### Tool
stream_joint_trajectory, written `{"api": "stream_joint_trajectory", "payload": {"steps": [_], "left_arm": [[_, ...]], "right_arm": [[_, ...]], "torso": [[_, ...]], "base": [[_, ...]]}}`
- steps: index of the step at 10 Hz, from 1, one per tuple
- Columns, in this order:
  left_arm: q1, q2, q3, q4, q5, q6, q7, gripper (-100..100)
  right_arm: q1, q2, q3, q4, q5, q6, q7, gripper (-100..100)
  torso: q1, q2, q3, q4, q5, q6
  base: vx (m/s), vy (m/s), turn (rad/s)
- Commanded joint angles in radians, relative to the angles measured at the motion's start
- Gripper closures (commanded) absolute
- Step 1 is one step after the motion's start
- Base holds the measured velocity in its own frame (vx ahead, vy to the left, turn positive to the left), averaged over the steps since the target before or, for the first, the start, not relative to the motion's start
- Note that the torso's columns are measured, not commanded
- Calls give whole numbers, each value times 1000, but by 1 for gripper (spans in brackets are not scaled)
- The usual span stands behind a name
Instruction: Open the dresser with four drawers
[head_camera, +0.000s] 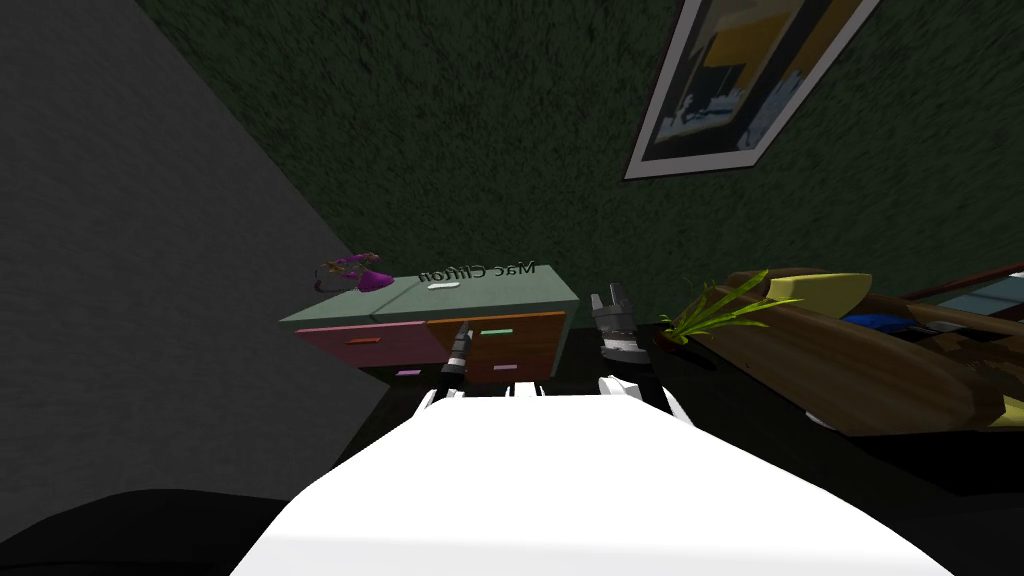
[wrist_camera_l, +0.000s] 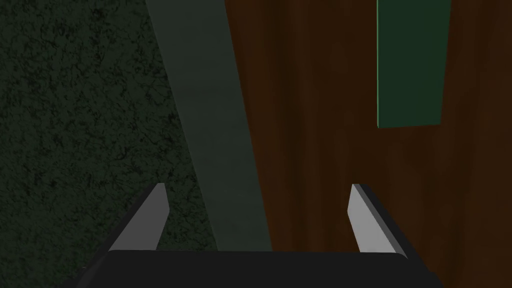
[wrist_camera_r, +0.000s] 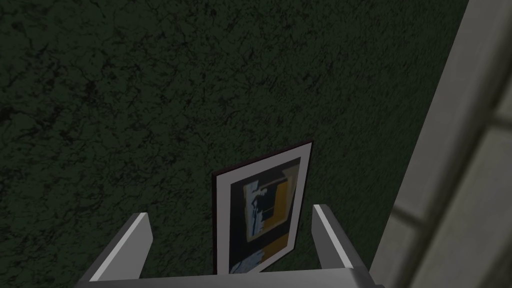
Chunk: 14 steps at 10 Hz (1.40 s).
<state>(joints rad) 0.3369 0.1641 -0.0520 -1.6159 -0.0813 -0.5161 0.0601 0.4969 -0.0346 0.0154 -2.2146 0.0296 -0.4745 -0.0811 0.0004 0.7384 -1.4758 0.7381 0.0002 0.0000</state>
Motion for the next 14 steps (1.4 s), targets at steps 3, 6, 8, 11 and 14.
{"api": "stream_joint_trajectory", "payload": {"steps": [3,6,8,11,14], "left_arm": [[-19,-37,0,136,4,-31,-8,-100],[-30,-92,0,208,5,-44,-12,-100],[-36,-144,0,239,6,-50,-13,-100],[-39,-174,1,253,6,-54,-15,-100],[-44,-175,2,239,6,-36,-14,100]], "right_arm": [[0,0,0,0,0,0,0,0],[0,0,0,0,0,0,0,0],[0,0,0,0,0,0,0,0],[0,0,0,0,0,0,0,0],[0,0,0,0,0,0,0,0]], "torso": [[-1,0,0,0,0,0],[0,0,0,0,0,0],[0,-1,0,0,0,0],[0,0,0,0,0,0],[0,-1,-1,-1,0,0]], "base": [[-14,-60,1],[-15,-52,1],[-7,-32,-1],[-3,-13,0],[31,-2,-4]]}}
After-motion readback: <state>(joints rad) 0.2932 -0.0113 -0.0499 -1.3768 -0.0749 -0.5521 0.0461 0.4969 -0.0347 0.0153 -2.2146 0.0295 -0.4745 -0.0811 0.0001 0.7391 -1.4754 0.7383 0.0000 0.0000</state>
